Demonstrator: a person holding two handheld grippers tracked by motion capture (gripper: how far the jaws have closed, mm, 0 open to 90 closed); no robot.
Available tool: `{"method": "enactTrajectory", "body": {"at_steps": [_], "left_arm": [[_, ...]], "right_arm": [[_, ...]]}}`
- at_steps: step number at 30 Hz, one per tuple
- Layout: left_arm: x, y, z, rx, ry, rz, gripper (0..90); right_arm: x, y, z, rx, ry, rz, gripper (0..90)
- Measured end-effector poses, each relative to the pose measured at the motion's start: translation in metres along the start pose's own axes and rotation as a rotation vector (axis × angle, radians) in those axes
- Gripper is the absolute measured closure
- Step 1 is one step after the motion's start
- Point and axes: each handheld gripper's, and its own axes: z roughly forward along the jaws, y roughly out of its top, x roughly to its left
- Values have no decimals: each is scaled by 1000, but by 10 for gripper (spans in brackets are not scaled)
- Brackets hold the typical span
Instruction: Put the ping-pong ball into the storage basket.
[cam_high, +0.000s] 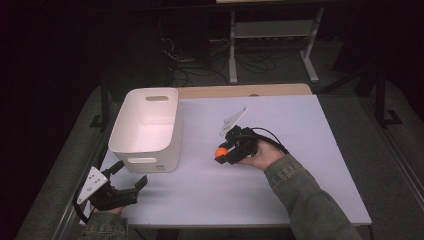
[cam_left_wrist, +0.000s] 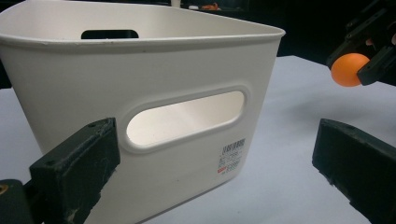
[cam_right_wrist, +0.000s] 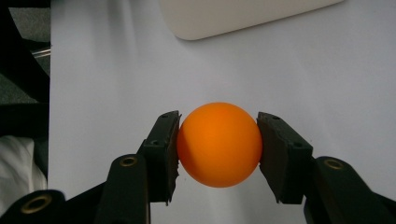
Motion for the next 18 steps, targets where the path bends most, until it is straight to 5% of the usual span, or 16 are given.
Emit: {"method": "enactTrajectory", "body": {"at_steps": [18], "left_arm": [[0,0,0,0,2,0,3]], "right_arm": [[4,21,-10,18,-9,-40,497]]}}
